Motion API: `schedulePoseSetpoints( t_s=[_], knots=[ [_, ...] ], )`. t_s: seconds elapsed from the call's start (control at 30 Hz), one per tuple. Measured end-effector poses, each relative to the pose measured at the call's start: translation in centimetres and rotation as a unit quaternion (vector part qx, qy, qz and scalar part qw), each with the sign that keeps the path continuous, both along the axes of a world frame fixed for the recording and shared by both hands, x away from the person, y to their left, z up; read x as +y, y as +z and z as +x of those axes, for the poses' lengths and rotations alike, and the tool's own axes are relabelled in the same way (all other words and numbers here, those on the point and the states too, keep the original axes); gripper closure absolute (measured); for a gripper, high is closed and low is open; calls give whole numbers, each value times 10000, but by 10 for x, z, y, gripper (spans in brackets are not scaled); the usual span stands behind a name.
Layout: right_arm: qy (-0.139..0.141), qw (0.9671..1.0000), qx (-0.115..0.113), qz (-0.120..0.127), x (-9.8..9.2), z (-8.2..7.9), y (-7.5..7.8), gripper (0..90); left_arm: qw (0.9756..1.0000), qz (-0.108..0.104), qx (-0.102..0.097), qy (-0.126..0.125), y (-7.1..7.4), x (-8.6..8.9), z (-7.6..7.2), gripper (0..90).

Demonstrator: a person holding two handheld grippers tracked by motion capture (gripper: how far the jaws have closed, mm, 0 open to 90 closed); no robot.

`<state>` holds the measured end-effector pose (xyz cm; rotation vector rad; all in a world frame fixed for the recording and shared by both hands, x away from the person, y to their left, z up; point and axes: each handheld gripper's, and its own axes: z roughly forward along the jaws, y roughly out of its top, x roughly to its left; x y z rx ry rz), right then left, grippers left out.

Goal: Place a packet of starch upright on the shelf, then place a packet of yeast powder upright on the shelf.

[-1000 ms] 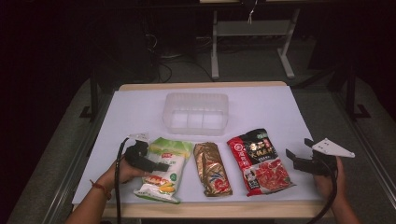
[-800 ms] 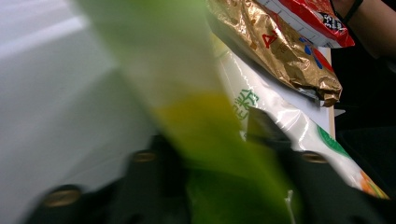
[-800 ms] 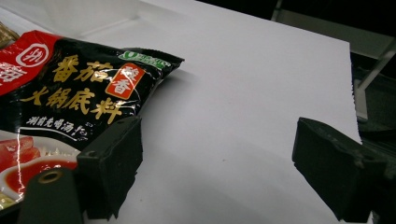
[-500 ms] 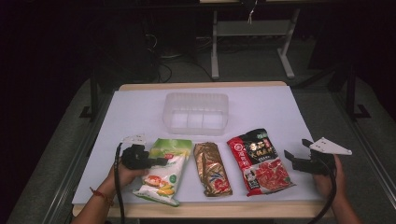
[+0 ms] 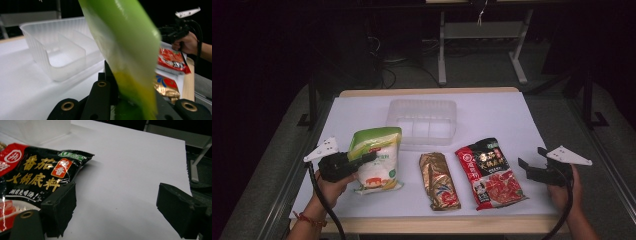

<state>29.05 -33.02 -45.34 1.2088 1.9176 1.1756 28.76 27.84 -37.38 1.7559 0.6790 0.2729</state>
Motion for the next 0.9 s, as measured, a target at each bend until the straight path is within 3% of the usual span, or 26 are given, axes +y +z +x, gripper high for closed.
schedulePoseSetpoints(
  t_s=[0.07, 0.23, 0.33, 0.5, 0.67, 0.9],
  knots=[
    [-52, 10000, 2, 61, -1, 0, 0, 158, 9999, -124, -36, 11, 1, -2, -2, 877],
    [-33, 10000, -6, -48, 1, 0, 0, 158, 9998, -157, -137, 64, 4, -8, -4, 880],
    [-22, 10000, -6, -26, 1, 0, 0, 158, 9990, -353, -236, 109, 11, -8, -5, 880],
    [-38, 10000, -17, 11, 0, 0, 0, 158, 9983, -441, -341, 192, 20, -10, -6, 880],
    [-55, 10000, -28, 66, -1, 0, 0, 158, 9967, -605, -436, 328, 29, -10, 0, 879],
    [-75, 9999, -81, 82, -2, -1, 0, 158, 9961, -484, -551, 495, 38, -18, 8, 880]
  ],
)
